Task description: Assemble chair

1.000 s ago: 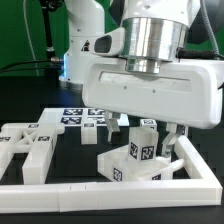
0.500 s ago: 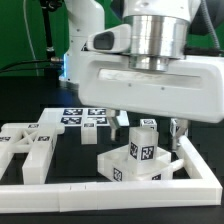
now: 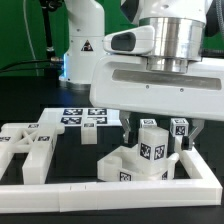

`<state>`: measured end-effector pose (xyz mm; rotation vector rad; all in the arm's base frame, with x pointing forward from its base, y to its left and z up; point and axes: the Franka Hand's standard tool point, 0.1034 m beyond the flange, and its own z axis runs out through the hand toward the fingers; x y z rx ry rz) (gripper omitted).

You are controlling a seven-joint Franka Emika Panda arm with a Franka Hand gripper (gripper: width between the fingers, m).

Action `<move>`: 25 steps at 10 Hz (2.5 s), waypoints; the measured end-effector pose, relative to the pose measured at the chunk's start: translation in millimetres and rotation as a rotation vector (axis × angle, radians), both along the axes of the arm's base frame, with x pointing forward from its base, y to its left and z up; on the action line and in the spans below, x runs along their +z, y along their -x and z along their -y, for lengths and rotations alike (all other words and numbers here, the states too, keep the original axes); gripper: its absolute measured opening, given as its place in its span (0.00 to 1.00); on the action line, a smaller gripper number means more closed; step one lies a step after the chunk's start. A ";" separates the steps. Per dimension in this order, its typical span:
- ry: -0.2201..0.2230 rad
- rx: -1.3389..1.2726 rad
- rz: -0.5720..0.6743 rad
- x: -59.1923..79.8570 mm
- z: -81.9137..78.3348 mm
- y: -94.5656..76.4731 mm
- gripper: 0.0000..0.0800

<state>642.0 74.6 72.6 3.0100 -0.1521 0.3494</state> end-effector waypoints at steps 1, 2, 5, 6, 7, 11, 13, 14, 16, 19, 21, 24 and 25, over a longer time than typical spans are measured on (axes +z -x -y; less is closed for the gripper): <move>0.012 0.054 -0.046 -0.8 2.3 4.2 0.81; 0.013 0.090 -0.124 2.7 6.0 7.2 0.81; 0.022 0.221 -0.186 5.2 9.5 4.0 0.81; 0.018 0.196 -0.182 5.2 9.5 3.8 0.81; 0.016 0.179 -0.180 5.2 9.7 3.8 0.80; -0.017 -0.027 -0.157 4.8 9.4 4.0 0.36; -0.035 -0.147 -0.144 4.6 9.4 4.1 0.36; -0.042 -0.194 -0.138 4.6 9.3 4.2 0.36; -0.067 -0.362 -0.119 4.3 9.3 4.3 0.36; -0.123 -0.656 -0.076 2.6 14.0 1.9 0.36; -0.208 -0.997 -0.016 0.5 12.1 3.0 0.36; -0.301 -1.284 0.048 0.0 11.2 4.4 0.36; -0.349 -1.385 0.074 0.3 9.5 5.6 0.36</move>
Offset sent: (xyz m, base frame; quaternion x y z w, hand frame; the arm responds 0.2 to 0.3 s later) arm 0.0031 0.0127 -0.0014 0.0772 -0.1348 -0.1688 0.9733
